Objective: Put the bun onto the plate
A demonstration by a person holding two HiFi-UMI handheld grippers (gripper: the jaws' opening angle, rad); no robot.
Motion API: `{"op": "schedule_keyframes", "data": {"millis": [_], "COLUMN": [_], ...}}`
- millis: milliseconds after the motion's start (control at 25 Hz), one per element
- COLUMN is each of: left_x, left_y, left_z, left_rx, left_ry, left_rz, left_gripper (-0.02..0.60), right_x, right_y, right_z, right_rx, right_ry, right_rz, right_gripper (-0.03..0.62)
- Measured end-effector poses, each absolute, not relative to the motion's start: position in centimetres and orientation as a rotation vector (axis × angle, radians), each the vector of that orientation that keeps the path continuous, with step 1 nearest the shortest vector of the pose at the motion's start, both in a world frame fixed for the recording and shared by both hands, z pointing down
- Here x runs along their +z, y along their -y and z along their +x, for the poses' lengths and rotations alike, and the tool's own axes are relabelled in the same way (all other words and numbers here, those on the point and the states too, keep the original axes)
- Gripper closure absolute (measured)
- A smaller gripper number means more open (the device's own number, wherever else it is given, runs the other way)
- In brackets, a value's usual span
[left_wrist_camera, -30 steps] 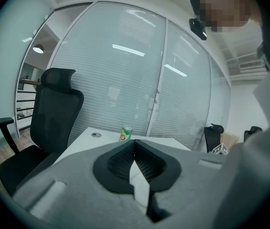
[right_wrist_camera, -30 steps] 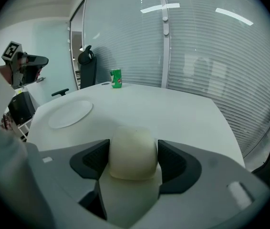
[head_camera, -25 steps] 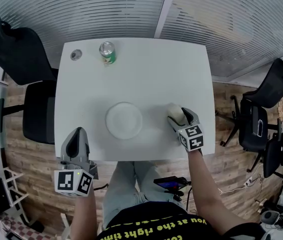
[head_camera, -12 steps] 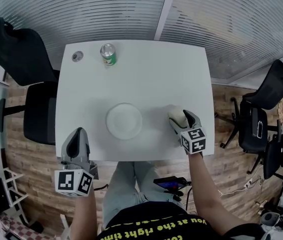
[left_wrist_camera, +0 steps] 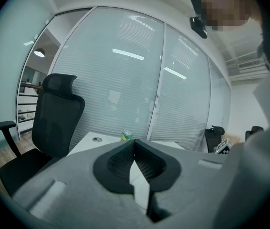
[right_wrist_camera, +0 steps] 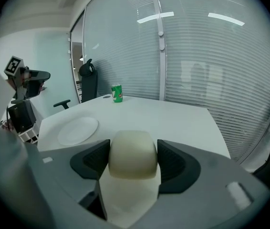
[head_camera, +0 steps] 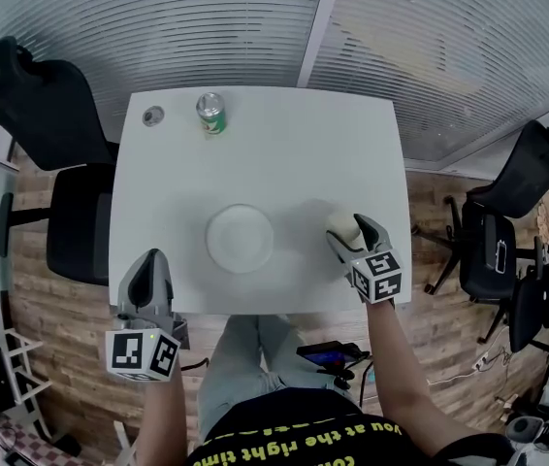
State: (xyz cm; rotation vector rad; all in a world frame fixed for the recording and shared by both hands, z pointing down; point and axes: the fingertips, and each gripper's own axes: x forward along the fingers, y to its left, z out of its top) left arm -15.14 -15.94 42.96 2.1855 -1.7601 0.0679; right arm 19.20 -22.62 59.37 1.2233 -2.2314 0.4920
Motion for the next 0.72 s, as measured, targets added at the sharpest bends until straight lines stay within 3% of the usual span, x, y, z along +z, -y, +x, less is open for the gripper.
{"op": "schedule_keyframes", "data": {"millis": [720], "left_x": [41.5], "left_y": [14.0], "left_z": [-16.8], "left_rx": [0.032], "left_ry": [1.844], "left_rz": [2.142], "left_gripper": [0.581], "right_x": [54.7], "right_y": [22.8], "right_z": [15.4], "right_rx": [0.387], "right_ry": [2.353], "right_rz": [1.114], "right_gripper": [0.276]}}
